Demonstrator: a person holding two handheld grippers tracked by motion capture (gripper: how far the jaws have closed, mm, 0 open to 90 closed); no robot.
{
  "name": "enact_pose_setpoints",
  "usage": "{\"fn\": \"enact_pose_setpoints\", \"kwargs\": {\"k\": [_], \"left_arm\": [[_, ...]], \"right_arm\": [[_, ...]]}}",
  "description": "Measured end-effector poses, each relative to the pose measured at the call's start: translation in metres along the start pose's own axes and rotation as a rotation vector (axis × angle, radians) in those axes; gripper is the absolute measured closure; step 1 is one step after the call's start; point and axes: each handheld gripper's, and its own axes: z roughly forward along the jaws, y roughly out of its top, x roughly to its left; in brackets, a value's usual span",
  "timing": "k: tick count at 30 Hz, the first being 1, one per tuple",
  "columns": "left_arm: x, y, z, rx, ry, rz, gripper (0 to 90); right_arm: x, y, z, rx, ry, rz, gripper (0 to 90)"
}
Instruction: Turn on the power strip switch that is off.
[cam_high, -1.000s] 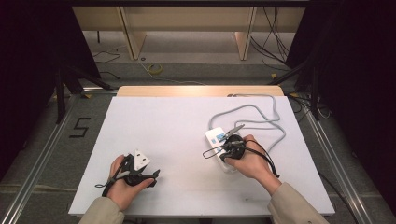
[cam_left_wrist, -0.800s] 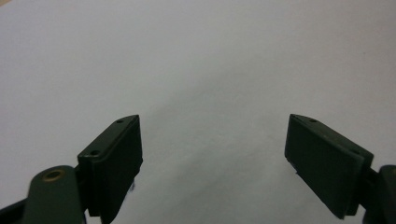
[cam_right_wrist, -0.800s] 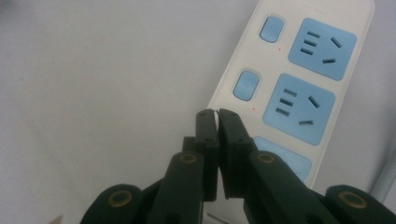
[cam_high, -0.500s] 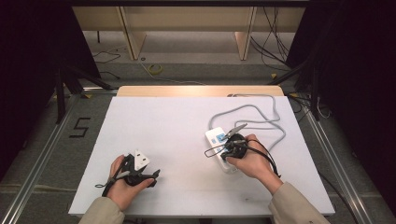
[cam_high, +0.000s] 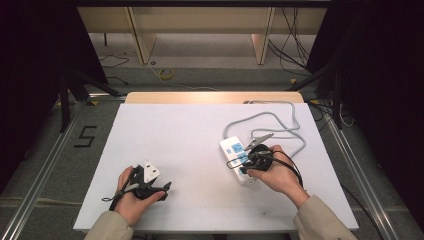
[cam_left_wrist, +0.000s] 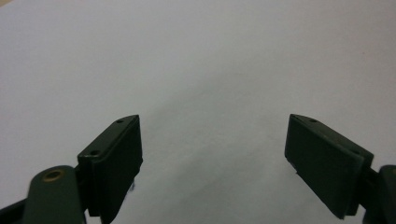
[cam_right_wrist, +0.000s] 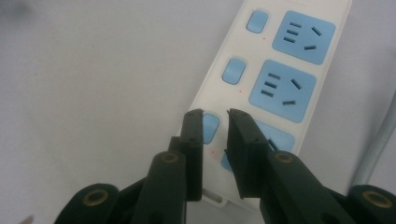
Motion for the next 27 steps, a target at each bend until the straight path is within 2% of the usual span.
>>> {"fn": "enact_pose_setpoints", "kwargs": {"k": [18, 27], "left_arm": [[0.000, -0.001, 0.000, 0.003, 0.000, -0.002, 19.0], [0.000, -0.001, 0.000, 0.008, -0.001, -0.004, 19.0]], "right_arm": [[-0.013, -0.026, -0.016, -0.058, -0.008, 0.015, 59.6], [-0.019, -0.040, -0.024, -0.116, -0.028, 0.010, 53.4]]}}
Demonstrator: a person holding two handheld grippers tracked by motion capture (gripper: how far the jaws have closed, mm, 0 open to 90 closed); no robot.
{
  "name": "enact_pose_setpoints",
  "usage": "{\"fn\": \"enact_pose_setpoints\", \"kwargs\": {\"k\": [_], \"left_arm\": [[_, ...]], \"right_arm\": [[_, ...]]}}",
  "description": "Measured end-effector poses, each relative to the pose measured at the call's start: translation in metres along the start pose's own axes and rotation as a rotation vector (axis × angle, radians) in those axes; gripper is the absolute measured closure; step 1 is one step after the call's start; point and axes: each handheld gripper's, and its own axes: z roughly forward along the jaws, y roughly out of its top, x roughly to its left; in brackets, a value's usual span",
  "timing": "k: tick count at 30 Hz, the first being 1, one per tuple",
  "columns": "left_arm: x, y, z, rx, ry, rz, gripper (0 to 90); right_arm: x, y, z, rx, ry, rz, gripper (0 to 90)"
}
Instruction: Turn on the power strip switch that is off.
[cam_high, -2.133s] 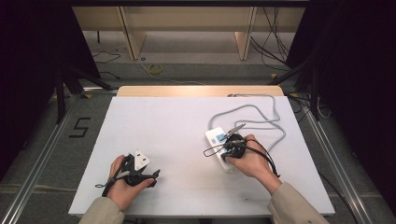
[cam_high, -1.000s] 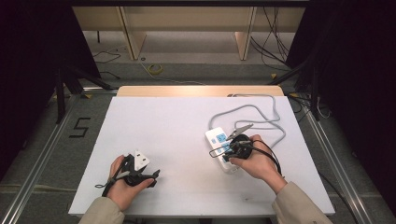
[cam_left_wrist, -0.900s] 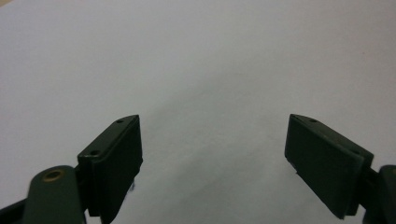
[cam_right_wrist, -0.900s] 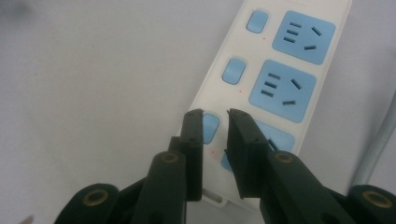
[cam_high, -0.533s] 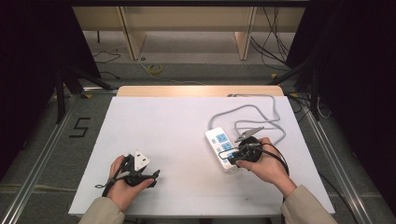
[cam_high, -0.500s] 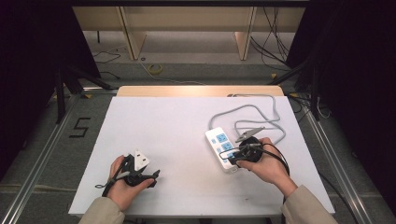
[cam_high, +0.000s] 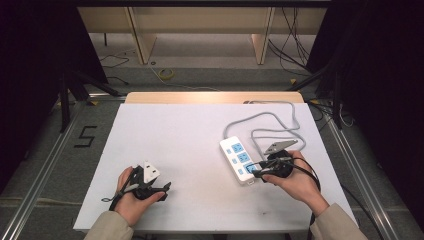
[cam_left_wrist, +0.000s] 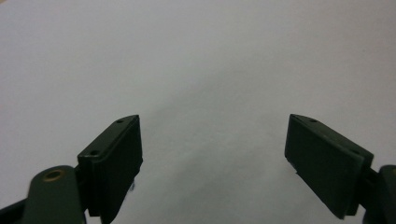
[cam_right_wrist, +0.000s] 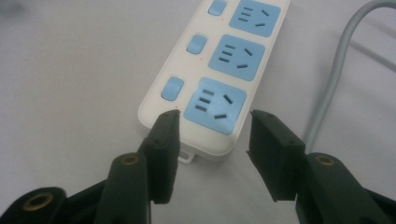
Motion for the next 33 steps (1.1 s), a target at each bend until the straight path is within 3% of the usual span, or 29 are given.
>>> {"fn": "enact_pose_setpoints", "kwargs": {"k": [14, 33], "left_arm": [[0.000, 0.000, 0.000, 0.000, 0.001, -0.001, 19.0], [0.002, -0.001, 0.002, 0.004, 0.001, -0.005, 18.8]], "right_arm": [[-0.007, -0.024, -0.007, -0.040, -0.003, 0.020, 47.5], [-0.004, -0.040, -0.011, -0.093, -0.004, 0.030, 43.6]]}}
